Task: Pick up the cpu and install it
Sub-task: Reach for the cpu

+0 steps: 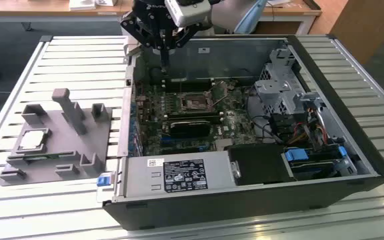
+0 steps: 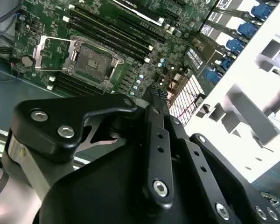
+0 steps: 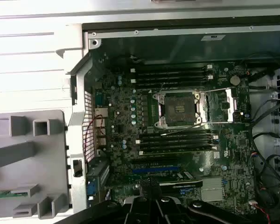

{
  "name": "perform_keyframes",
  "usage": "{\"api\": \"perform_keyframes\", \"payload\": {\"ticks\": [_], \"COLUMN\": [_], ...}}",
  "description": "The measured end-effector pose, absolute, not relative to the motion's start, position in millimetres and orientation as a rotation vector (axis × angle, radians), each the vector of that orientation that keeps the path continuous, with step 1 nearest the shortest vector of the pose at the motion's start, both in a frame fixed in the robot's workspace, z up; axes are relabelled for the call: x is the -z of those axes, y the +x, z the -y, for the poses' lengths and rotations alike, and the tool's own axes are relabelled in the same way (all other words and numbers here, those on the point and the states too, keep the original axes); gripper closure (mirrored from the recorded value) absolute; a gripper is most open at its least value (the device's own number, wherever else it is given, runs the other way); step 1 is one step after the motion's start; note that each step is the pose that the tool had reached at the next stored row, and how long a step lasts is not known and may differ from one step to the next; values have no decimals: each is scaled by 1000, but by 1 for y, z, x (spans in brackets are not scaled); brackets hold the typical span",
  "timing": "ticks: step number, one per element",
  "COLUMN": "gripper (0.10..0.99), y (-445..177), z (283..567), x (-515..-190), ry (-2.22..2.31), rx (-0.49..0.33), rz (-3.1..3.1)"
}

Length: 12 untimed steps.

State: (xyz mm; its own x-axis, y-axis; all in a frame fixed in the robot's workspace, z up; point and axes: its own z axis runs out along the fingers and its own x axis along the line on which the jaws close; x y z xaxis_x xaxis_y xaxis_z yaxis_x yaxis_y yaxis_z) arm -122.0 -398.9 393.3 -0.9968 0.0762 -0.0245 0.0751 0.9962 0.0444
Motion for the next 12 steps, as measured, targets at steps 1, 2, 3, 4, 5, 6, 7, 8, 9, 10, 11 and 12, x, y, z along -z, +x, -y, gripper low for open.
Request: {"api": "perform_keyframes", "payload": {"ticks": [1, 2, 3, 4, 5, 6, 7, 8, 9, 10, 11, 12], "gripper": [980, 980, 980, 980, 980, 980, 980, 980, 980, 980, 980, 980], "y": [-122, -122, -122, -122, -122, -122, -123, -123, -123, -124, -124, -125], "z": [399, 399, 399, 399, 399, 399, 399, 399, 399, 399, 399, 399], "x": [-393, -393, -393, -393, -393, -393, -393, -393, -393, -393, -393, -393], "ry": [118, 118, 118, 118, 118, 118, 118, 118, 118, 118, 118, 118], "rx": [-68, -68, -68, -68, -68, -68, -67, -68, -68, -68, -68, -68], "rz": [-3112, -3112, -3113, -3113, -3112, -3112, -3112, -3113, -3112, -3112, -3112, -3112]}}
